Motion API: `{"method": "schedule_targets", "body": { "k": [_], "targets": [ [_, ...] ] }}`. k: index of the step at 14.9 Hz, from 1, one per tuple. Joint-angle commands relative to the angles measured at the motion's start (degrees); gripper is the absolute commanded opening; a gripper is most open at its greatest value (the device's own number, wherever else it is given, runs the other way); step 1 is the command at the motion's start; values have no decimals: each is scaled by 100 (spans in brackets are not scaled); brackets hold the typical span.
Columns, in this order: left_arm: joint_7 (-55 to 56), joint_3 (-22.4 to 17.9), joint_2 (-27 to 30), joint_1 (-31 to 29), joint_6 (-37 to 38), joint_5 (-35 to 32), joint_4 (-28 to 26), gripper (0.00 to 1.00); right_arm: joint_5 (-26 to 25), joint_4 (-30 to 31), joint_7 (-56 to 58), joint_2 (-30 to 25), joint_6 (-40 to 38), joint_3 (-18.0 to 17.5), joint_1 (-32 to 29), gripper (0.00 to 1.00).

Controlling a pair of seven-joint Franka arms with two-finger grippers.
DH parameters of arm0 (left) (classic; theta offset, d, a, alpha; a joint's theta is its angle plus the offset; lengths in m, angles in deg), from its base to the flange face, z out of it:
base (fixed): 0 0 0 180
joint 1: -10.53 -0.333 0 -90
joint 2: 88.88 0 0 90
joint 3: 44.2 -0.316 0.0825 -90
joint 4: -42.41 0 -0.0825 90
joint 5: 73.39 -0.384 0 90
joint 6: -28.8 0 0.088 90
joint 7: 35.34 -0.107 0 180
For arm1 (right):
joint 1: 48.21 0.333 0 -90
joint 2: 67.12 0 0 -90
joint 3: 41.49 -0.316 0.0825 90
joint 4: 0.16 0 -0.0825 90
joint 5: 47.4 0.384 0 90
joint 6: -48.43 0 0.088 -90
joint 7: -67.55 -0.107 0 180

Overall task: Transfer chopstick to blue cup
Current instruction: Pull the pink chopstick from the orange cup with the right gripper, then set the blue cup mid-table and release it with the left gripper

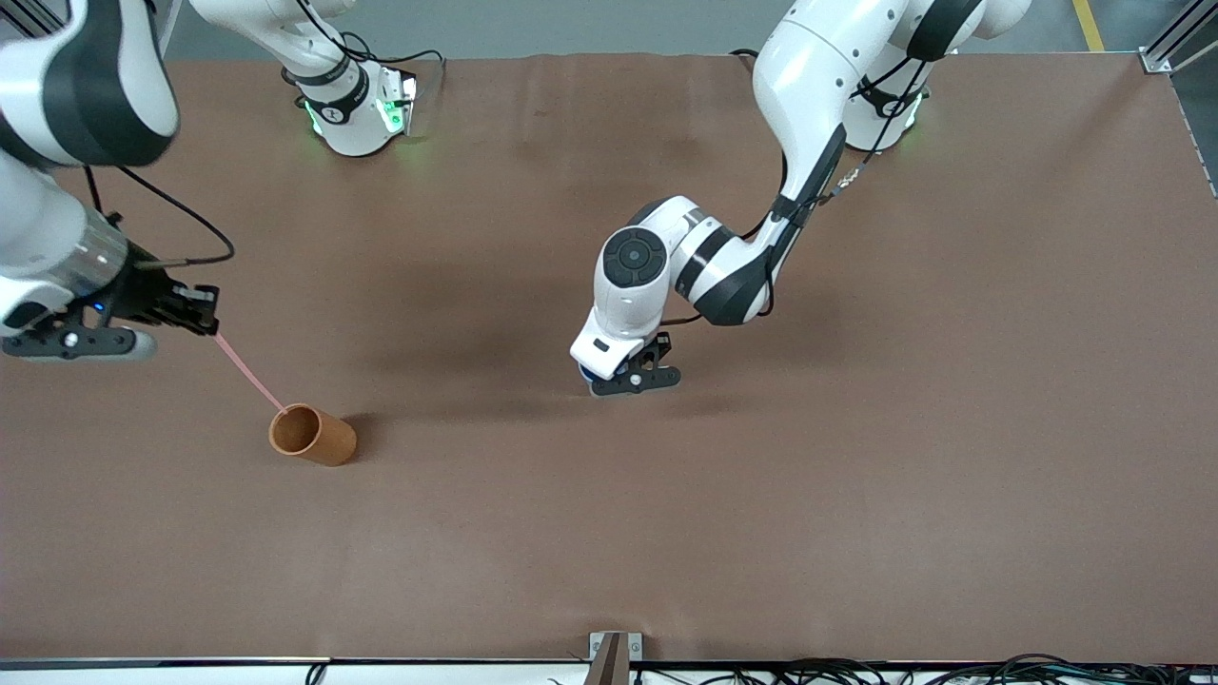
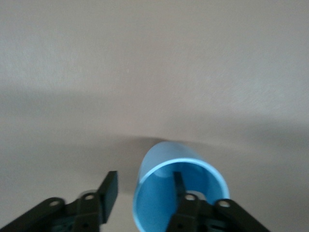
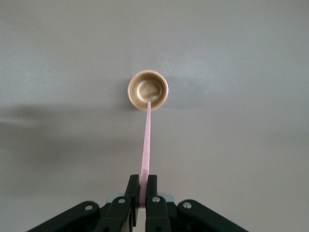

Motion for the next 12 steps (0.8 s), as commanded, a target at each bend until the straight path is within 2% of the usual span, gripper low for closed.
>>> {"method": "schedule_targets", "body": {
  "k": [1,4,6,9,12],
  "targets": [
    [28,-174,622,-123,380,-241,-27,100,-46,-610,-558,103,-615,-76,90,1],
    [-69,-210,1439,-519,1259,-330,-36,100,86,-962,-1646,313,-801,-85,598,1],
    [-122,-193,2001,-957,1813,-391,-44,100,392,-1103,-2621,550,-784,-85,1011,1],
    [-333,-202,2687,-1362,2613,-391,-53,100,814,-1858,-3834,1103,-784,-85,1583,1],
    [-910,-167,3233,-1864,3184,-356,-53,100,1140,-2272,-4942,1517,-644,-85,2242,1]
  ]
}}
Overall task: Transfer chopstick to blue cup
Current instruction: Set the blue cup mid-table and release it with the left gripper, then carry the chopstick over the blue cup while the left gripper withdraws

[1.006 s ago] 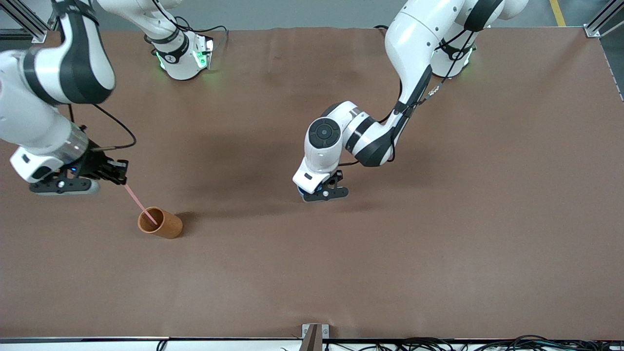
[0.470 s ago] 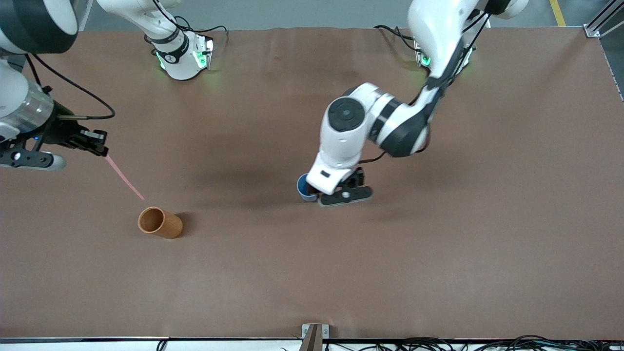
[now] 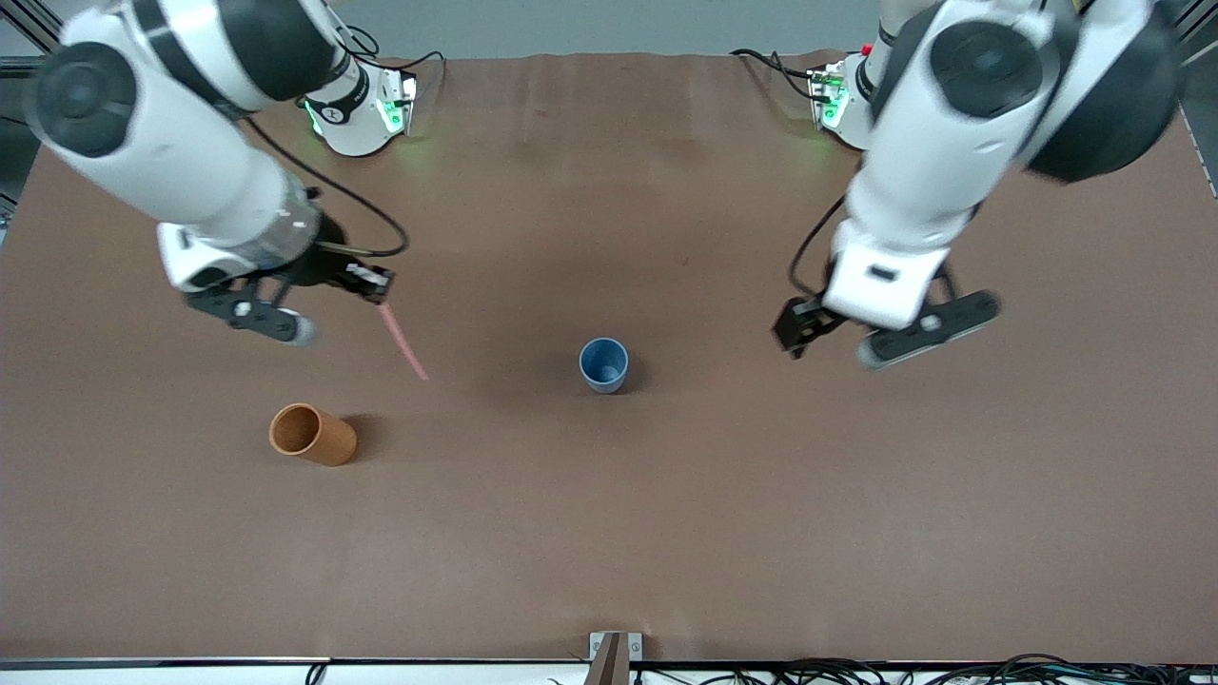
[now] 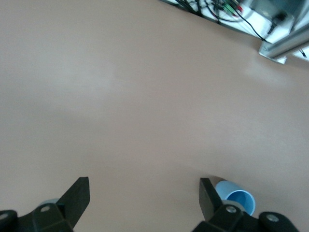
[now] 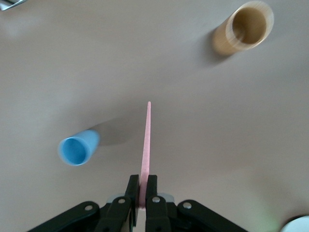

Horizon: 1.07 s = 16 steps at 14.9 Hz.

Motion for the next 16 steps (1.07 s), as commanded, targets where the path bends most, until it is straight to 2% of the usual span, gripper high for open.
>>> {"method": "schedule_targets", "body": {
  "k": [1,4,6,8,12,15,16],
  "targets": [
    [-570,43,570,-281,466,-28,-230,100,285,-618,-951,477,-10,50,550,1],
    [-870,86,887,-710,888,60,-230,100,488,-610,-1655,670,393,59,1122,1],
    [-1545,60,1072,-940,1214,262,-230,100,488,-610,-1990,837,675,59,1403,1],
    [-2020,34,1195,-1019,1373,228,-248,100,488,-610,-2105,995,711,59,1554,1],
    [-3268,86,1362,-1668,1549,298,-362,100,497,-593,-2298,1216,869,59,1747,1],
    [-3718,428,1721,-2257,1549,447,-809,100,488,-584,-2325,1338,1071,59,1800,1],
    [-3728,656,1853,-2450,1549,456,-1002,100,497,-593,-2334,1391,1176,59,1800,1]
  ]
}}
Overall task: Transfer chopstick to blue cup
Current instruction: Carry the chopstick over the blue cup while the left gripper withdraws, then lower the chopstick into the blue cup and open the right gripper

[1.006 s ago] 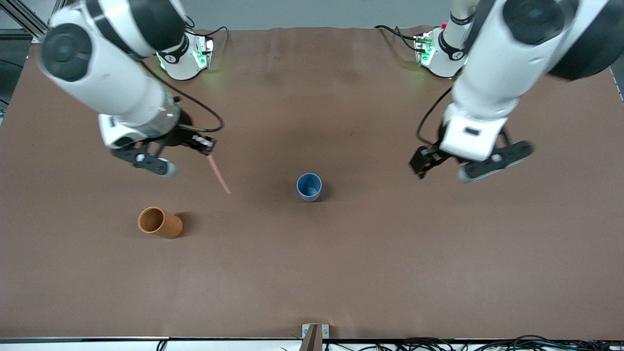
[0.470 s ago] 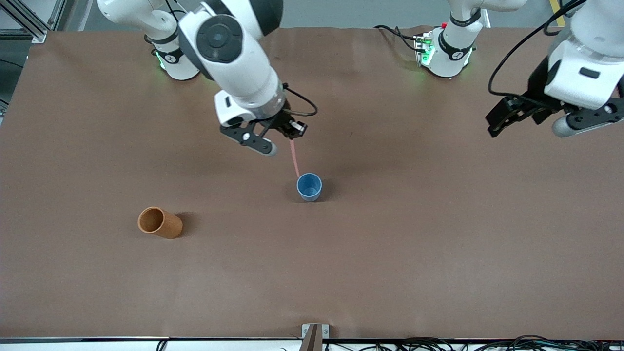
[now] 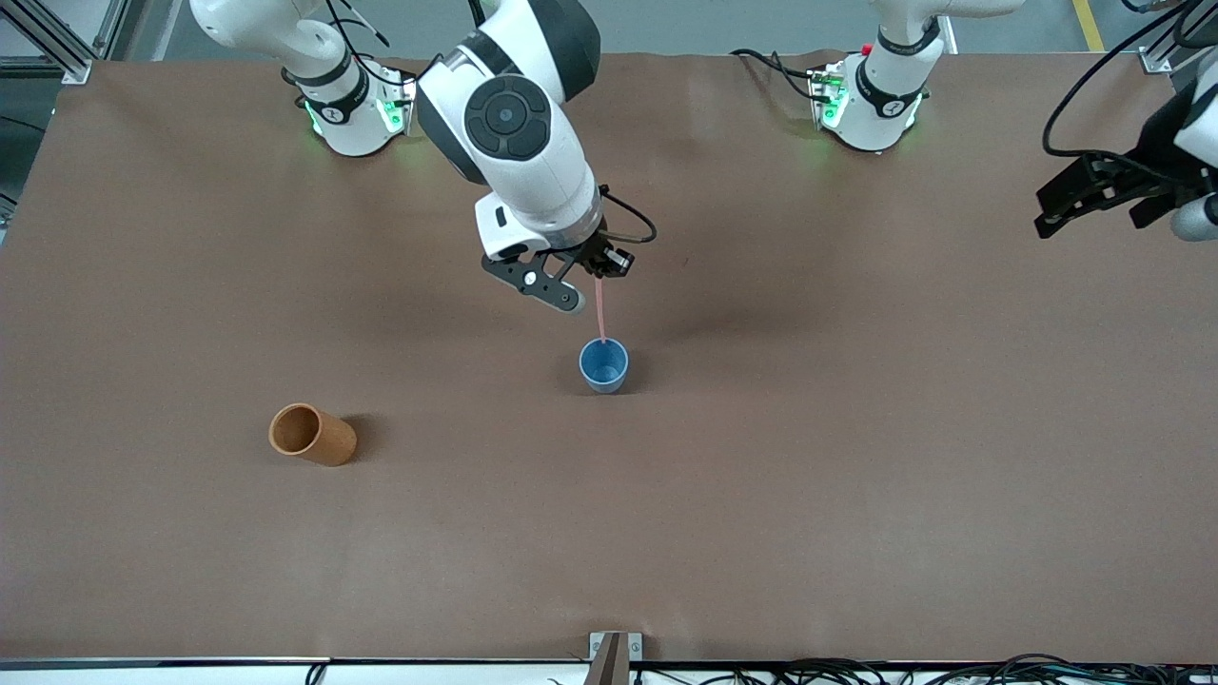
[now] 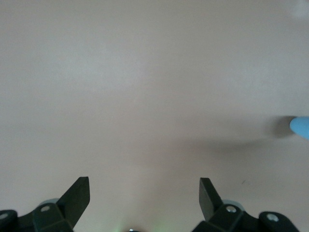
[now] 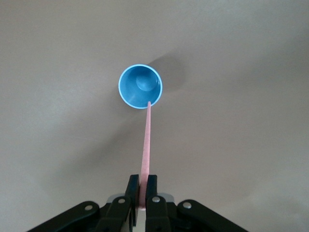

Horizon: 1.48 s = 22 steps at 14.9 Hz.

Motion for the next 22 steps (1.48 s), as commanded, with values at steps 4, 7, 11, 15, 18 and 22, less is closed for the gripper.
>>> {"method": "schedule_targets", "body": {
  "k": [4,7,11,15,18,22],
  "targets": [
    [-115,544,852,-437,-15,84,-1054,100,108,-121,-104,375,334,64,90,1],
    [-106,474,914,-218,-15,76,-1134,100,38,-86,-52,551,624,73,99,3],
    [-115,473,870,-253,-15,84,-1108,100,-260,-24,-25,622,757,73,73,22],
    [-342,482,853,-253,-15,76,-1108,100,-559,-33,18,560,722,99,11,93],
    [-641,473,853,-261,64,49,-1082,100,-648,-16,518,245,390,117,-269,100],
    [-721,465,861,-287,265,32,-1090,100,-709,325,1738,-615,-306,117,-1015,100]
  ]
}}
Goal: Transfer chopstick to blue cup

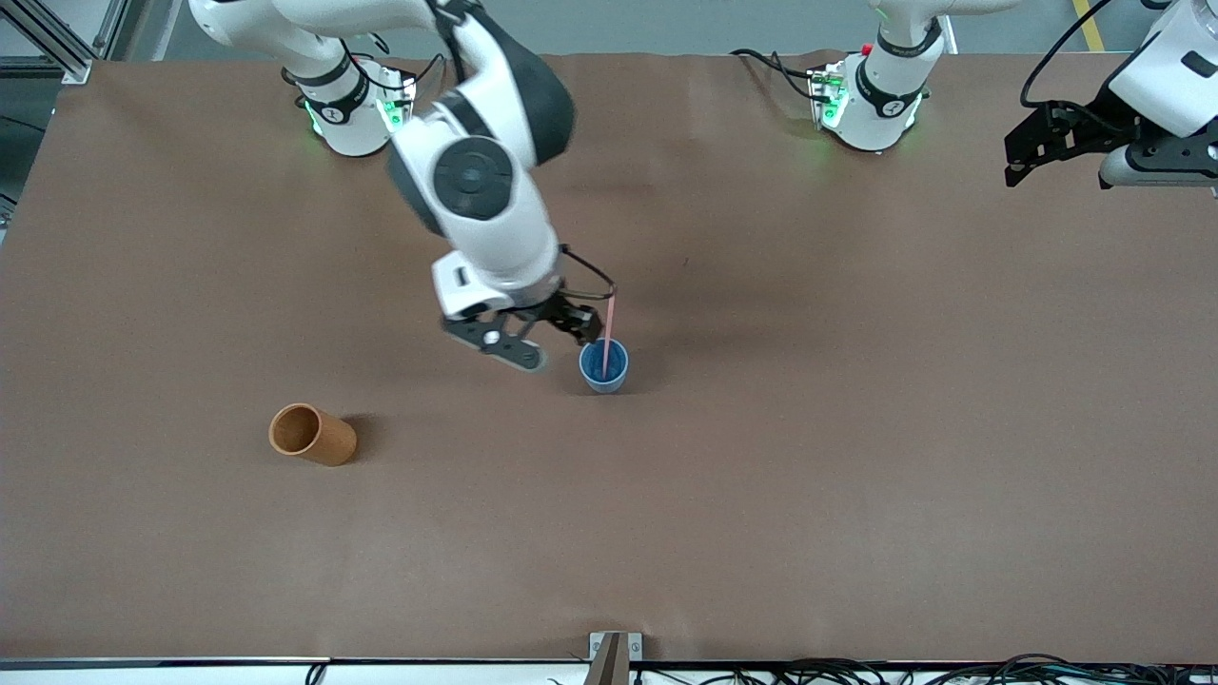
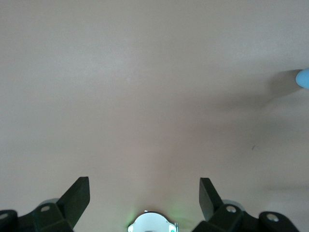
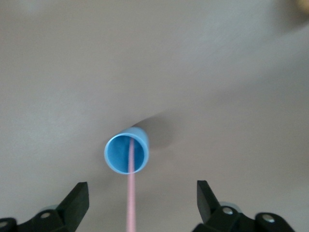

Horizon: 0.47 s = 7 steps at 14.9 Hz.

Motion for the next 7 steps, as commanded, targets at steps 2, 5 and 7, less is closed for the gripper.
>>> {"method": "schedule_targets", "body": {
  "k": [2,5,7],
  "targets": [
    [-136,-10,75,-111,277,-8,-30,100,-384,1133,1132,-1327,-165,-94,-843,100],
    [-136,-10,66,-182,277,9,-30,100,-685,1872,1975,-2101,-156,-94,-1466,100],
    [-136,-10,75,-182,295,1,-30,100,-694,2495,2791,-2663,-112,-94,-1993,100]
  ]
}}
